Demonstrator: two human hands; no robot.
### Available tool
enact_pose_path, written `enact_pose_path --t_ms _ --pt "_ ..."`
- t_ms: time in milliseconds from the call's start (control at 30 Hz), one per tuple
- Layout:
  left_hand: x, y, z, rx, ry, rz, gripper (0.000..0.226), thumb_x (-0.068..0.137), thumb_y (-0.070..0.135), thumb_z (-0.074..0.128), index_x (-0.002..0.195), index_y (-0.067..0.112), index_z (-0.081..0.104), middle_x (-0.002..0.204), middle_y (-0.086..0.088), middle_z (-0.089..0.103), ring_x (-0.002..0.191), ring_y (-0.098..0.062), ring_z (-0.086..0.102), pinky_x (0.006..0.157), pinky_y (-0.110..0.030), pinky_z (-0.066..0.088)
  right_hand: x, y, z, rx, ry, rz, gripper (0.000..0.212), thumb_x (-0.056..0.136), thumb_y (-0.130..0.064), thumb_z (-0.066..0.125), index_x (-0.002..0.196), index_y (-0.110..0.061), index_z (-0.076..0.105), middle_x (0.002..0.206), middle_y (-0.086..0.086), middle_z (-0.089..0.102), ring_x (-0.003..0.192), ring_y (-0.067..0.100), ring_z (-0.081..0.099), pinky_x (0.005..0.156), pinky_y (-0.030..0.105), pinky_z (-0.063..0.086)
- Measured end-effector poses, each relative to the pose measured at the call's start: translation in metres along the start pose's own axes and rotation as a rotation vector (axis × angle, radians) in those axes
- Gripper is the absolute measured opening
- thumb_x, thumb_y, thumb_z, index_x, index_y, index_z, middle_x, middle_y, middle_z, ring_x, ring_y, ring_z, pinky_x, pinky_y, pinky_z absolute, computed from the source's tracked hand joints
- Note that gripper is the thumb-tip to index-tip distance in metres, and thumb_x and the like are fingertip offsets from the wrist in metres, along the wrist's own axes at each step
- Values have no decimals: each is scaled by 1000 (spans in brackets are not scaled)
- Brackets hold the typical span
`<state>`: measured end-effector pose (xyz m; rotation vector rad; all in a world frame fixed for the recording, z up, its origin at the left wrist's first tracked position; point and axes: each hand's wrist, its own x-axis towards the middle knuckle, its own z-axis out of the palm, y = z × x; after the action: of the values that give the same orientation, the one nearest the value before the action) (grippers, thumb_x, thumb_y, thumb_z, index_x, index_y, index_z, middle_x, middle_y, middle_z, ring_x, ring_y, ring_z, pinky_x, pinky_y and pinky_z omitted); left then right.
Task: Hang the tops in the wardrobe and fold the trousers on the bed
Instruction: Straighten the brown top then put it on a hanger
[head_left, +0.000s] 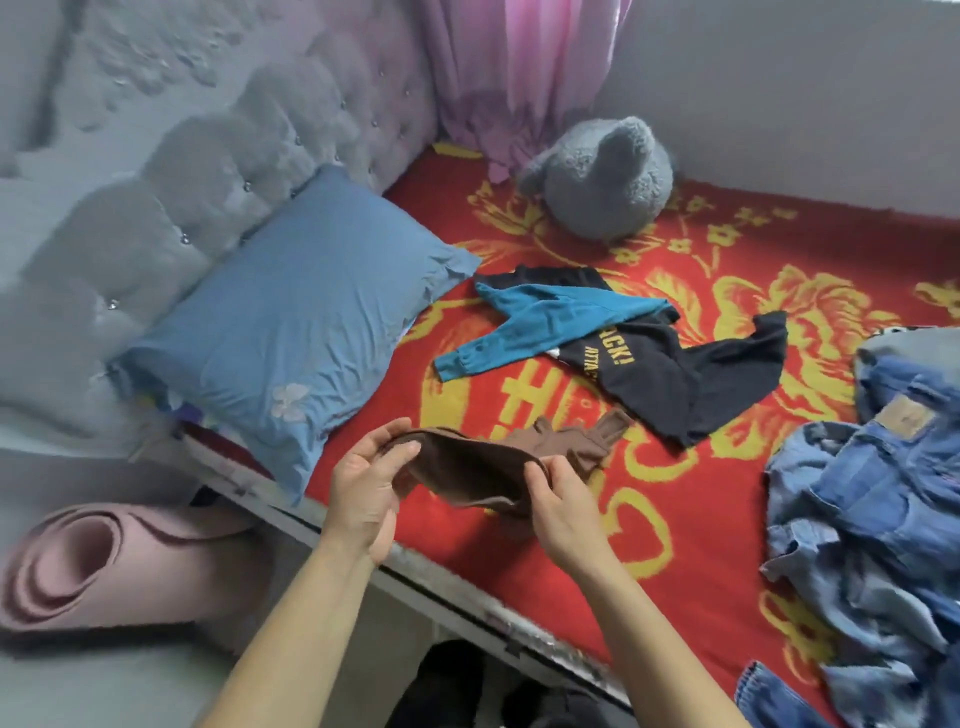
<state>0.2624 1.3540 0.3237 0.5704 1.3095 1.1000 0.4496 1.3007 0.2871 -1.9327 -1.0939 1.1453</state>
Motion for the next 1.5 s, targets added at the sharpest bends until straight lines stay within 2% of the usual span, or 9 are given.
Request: enact_pose_path --t_ms 133,233,367,533,767,933,1100,1200,1500 --pt "-39 12 -32 -178 52 -61 36 82 -16 37 96 11 57 83 -14 59 80 -26 58 83 -40 44 -26 -22 13 -71 -150 -124 31 89 -57 61 97 -27 59 89 -15 66 81 0 61 66 21 45" --pt "-69 19 -68 2 105 85 38 81 -20 48 96 14 57 79 -8 53 81 -22 52 83 -38 43 -50 -39 35 -243 -114 -358 12 91 -44 64 94 -33 66 82 -18 67 79 3 64 67 22 46" --pt "-110 40 -126 261 211 287 44 77 -18 58 91 23 63 80 -4 65 77 -16 60 76 -34 49 -86 -74 65 -86 53 -571 11 94 -26 65 100 -33 71 81 -23 67 78 -5 63 69 13 45" --pt "-176 64 -226 329 391 447 14 86 9 71 94 19 67 83 1 76 81 -14 71 79 -39 58 -168 -123 130 129 153 -775 20 94 -17 64 97 -37 64 73 -20 62 68 -3 58 63 12 40" --pt "-297 76 -407 254 391 304 24 100 32 52 99 24 75 96 7 76 97 -10 69 95 -38 53 -308 -148 270 127 -138 -928 17 94 -21 62 92 -38 64 73 -3 67 66 13 62 62 31 48" --pt "-370 81 -500 85 523 325 24 99 27 53 97 18 75 94 1 77 95 -13 71 86 -30 53 -382 -167 345 9 -376 -1016 11 95 -26 61 95 -36 66 69 1 66 66 16 62 65 36 49" --pt "-415 84 -549 -89 689 412 20 99 25 52 96 18 71 89 -1 76 87 -12 71 74 -24 50 -426 -186 390 -10 -548 -1049 10 95 -26 62 93 -30 71 79 -10 70 74 6 64 67 25 50" --pt "-429 83 -568 -155 822 454 21 100 23 52 97 16 72 92 -3 76 92 -18 71 81 -31 51 -449 -190 409 -20 -684 -1069 15 94 -18 65 88 -30 71 66 -7 65 60 1 57 57 15 43" --pt "-449 98 -616 -231 1211 456 19 103 19 46 110 21 64 105 -4 69 94 -17 66 82 -29 49 -470 -207 466 43 -962 -984 8 96 -30 62 94 -31 69 65 2 61 61 16 58 59 30 48"
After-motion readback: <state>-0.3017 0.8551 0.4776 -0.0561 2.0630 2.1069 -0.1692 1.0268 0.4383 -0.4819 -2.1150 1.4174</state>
